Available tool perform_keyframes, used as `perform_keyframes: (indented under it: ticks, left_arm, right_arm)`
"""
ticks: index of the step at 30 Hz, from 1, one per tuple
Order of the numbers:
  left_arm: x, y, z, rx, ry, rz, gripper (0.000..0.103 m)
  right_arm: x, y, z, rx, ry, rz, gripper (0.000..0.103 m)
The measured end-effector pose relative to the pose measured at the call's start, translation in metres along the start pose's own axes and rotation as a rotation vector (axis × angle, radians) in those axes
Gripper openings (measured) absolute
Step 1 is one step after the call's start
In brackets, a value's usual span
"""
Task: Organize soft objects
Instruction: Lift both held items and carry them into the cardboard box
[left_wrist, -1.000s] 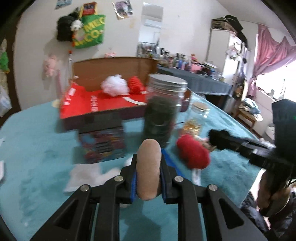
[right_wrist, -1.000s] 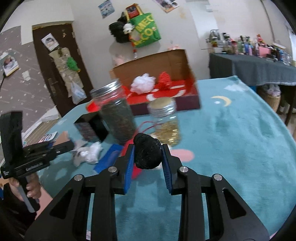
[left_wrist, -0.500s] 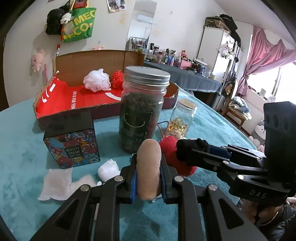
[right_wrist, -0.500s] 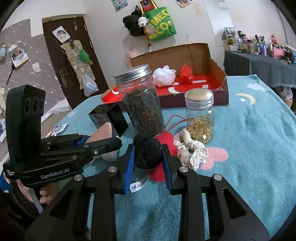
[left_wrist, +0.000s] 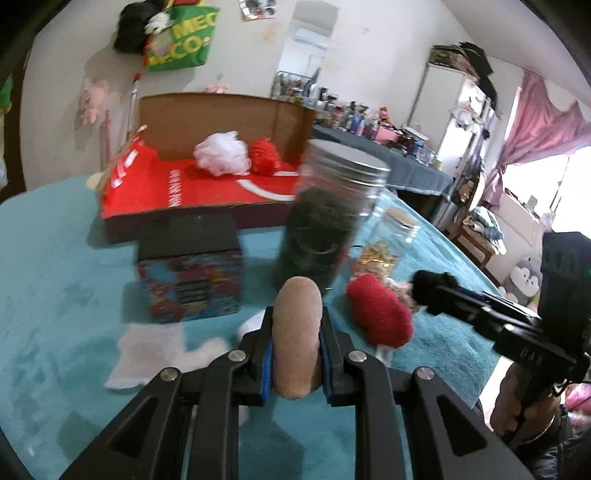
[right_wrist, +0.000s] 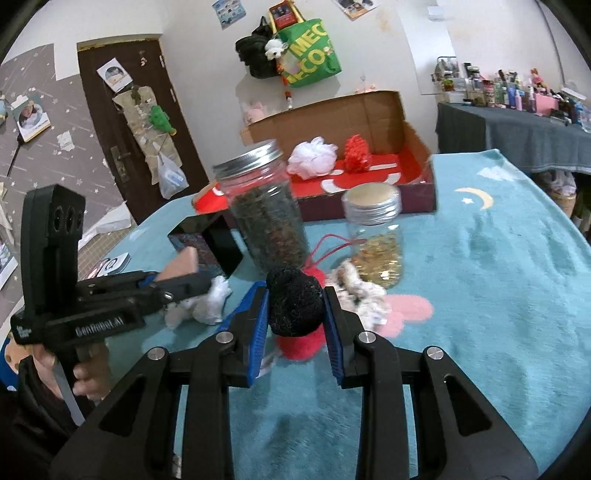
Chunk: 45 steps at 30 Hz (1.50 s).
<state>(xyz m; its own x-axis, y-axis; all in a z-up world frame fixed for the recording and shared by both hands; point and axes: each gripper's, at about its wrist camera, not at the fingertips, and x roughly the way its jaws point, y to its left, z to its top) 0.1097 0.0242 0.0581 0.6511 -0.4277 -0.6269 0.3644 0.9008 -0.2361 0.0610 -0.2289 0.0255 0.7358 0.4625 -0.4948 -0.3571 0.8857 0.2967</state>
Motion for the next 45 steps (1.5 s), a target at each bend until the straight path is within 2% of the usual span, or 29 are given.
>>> perform_keyframes:
  ticks: [5,14,20,25,29,33,45]
  left_arm:
    - [-0.009,0.032,-0.002,-0.065,0.029,0.042,0.021]
    - [-0.018,0.08,0.0,-0.121,0.055,0.118,0.021]
    - [-0.009,0.102,0.015,-0.076,0.085,0.146,0.021]
    - [0.007,0.117,0.029,-0.012,0.11,0.167,0.021]
    - [0.02,0.126,0.04,0.038,0.124,0.128,0.021]
    - [0.027,0.129,0.05,0.069,0.134,0.065,0.021]
    - [0.034,0.121,0.079,0.166,0.153,0.05,0.021]
  right_arm:
    - [-0.01,-0.02,0.002,0.032,-0.007,-0.043,0.027]
    - [-0.017,-0.051,0.005,0.074,-0.002,-0.101,0.027]
    - [-0.008,-0.074,0.018,0.098,0.032,-0.083,0.027]
    - [0.01,-0.083,0.038,0.051,0.077,-0.075,0.027]
    - [0.024,-0.091,0.051,0.027,0.103,-0.06,0.027]
    - [0.038,-0.105,0.066,0.039,0.132,0.003,0.027]
    - [0.07,-0.11,0.1,0.003,0.174,0.096,0.027]
